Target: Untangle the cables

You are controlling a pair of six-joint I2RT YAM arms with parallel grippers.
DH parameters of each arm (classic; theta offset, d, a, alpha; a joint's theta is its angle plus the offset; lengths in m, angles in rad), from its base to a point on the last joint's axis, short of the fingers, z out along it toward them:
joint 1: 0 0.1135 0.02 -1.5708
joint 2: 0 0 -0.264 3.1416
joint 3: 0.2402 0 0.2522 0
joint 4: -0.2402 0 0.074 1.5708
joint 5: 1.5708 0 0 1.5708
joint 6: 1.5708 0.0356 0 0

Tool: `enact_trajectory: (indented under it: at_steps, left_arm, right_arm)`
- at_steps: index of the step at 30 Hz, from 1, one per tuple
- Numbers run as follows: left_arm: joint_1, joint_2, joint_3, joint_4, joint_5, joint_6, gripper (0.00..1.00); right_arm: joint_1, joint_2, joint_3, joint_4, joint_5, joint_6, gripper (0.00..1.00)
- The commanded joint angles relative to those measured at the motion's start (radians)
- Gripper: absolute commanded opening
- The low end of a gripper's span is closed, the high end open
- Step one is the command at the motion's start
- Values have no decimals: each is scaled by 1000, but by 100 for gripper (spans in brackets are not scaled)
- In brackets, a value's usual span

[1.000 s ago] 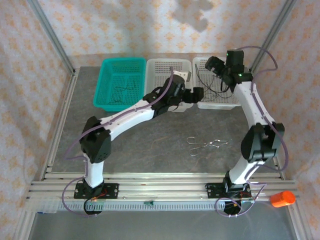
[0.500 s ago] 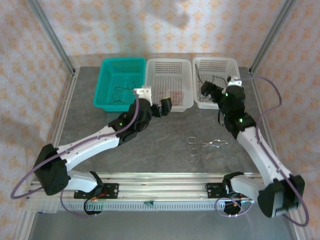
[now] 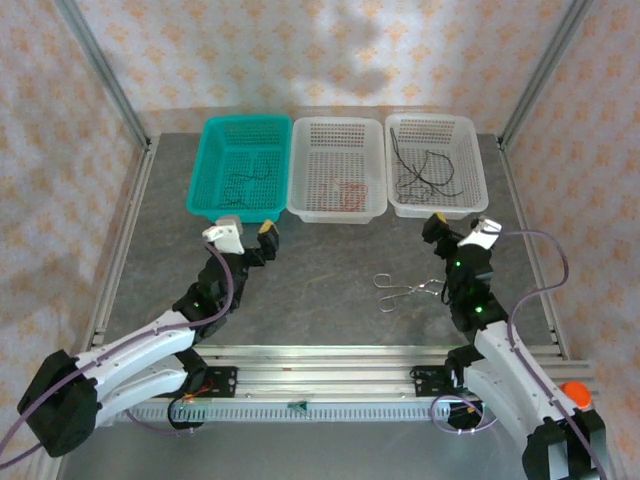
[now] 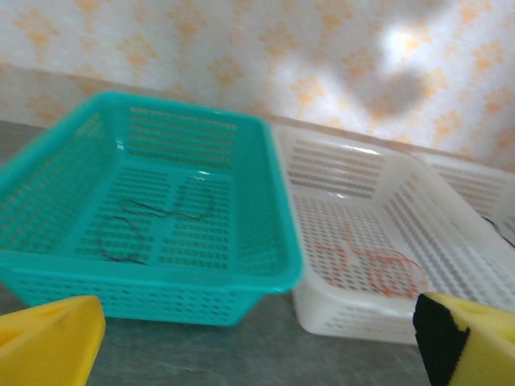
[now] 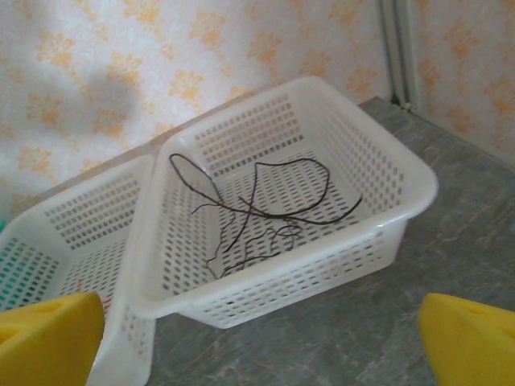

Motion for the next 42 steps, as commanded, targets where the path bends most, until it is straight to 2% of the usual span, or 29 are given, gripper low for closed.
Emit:
enact_trajectory:
  at_steps: [1,7,10,13,16,23,25,27,29,35,39,42]
  left_arm:
    - [52,-32,-13,43,-47,58,99]
    - [106,-48,-136,219,-44,193,99]
    - [147,-40,-177,285,-71,235,99]
    - [214,-9,-199,320,-51,242,99]
    - [266,41,-176,313,-15,242,99]
    - [328,268,-193,595,23,316,99]
    - [349,319,-205,674,56,329,100]
    - [359,340,-182,623,68,336,100]
    - [382,369,-200,692,98,353,100]
    - [479,456,-278,912,205,313,100]
    - [524,537,-281,998,265,294,99]
    - [547,627,-275,1064,264,267,100]
  right_arm:
    - [-19,-37,-95,170,105,-59,100]
    - [-88,-6,-190,256,97,-50,100]
    - [-102,60,-224,355,74,-110,100]
    - [-110,162,-231,443,54,-148,100]
    - [-116,284,-221,540,42,-169,100]
    - [-125,536,-169,782,-5,-212,100]
    - [-129,577,-160,826,-23,-230,100]
    - [-139,610,-158,880,-46,-231,100]
    - [-143,630,-150,894,-66,-244,100]
    - [-173,707,-192,1046,-105,-238,100]
    - [-180,744,-202,1096,-108,-227,100]
    - [-185,787,-217,1157,-113,-223,100]
